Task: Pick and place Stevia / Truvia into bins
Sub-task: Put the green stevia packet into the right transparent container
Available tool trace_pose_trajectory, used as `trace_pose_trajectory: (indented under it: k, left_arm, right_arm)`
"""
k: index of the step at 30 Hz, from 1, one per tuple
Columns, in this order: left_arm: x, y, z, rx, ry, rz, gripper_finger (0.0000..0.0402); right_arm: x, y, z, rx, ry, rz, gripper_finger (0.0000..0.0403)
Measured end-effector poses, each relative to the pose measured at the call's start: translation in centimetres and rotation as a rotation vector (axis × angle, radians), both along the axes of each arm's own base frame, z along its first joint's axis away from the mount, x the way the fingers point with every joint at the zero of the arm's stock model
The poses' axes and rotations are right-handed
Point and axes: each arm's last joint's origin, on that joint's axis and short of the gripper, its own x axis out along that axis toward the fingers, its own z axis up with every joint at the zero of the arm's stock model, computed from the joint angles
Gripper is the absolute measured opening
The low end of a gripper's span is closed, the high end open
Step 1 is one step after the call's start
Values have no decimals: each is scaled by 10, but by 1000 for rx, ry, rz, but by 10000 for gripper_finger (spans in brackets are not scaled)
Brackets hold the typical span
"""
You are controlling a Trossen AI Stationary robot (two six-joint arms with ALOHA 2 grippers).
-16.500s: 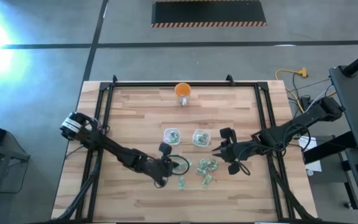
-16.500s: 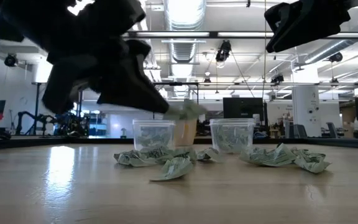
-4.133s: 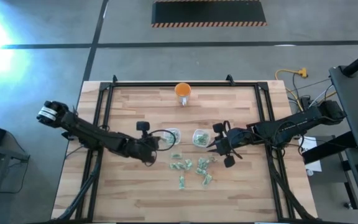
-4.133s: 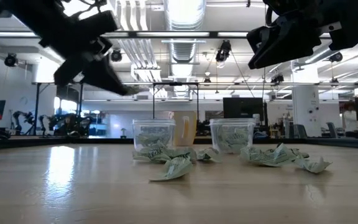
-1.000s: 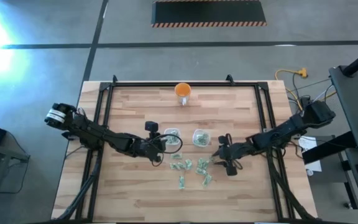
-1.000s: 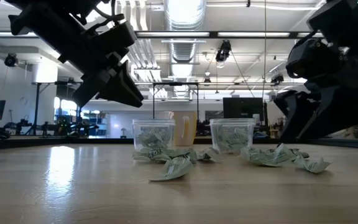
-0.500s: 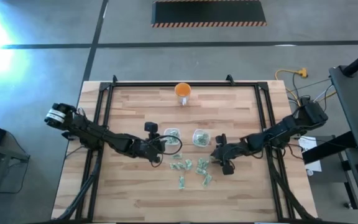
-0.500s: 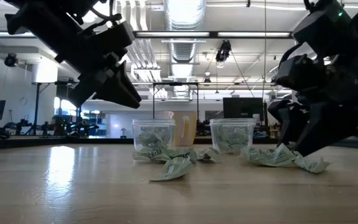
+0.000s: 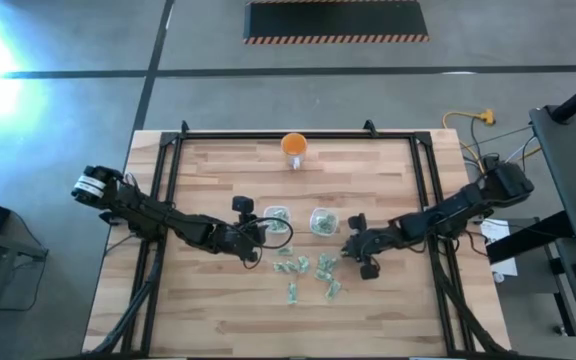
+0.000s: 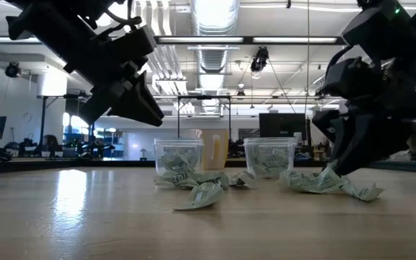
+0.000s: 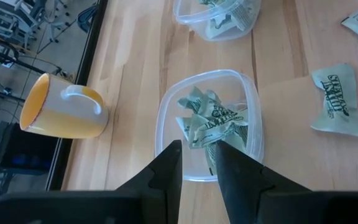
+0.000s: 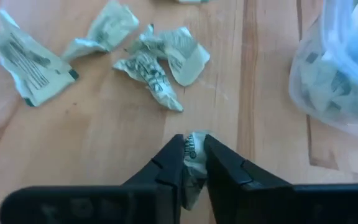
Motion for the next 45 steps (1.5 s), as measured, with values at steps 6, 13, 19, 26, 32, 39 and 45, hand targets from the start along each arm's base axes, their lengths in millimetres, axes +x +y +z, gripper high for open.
trace_pose_trajectory:
  k: [6, 13, 19, 26, 32, 39, 45]
  left_arm:
    - [0, 0, 0, 1, 1, 0, 80]
    - [0, 0, 1, -2, -6, 0, 80]
    - [0, 0, 2, -2, -9, 0, 80]
    - [0, 0, 2, -2, -7, 0, 80]
    - [0, 0, 1, -1, -6, 0, 80]
    - [-1, 0, 1, -1, -4, 0, 80]
    - [-1, 0, 1, -1, -4, 0, 80]
  right_arm:
    - [-1, 0, 12, -13, -60, 33, 29]
    - [0, -1, 35, -93, -184, 80, 29]
    - [9, -12, 57, -282, -284, 12, 29]
    - [29, -41, 65, -331, -276, -83, 29]
    - [45, -59, 53, -238, -210, -54, 29]
    - [50, -63, 44, -232, -165, -71, 29]
    - [47, -63, 48, -218, -160, -89, 31]
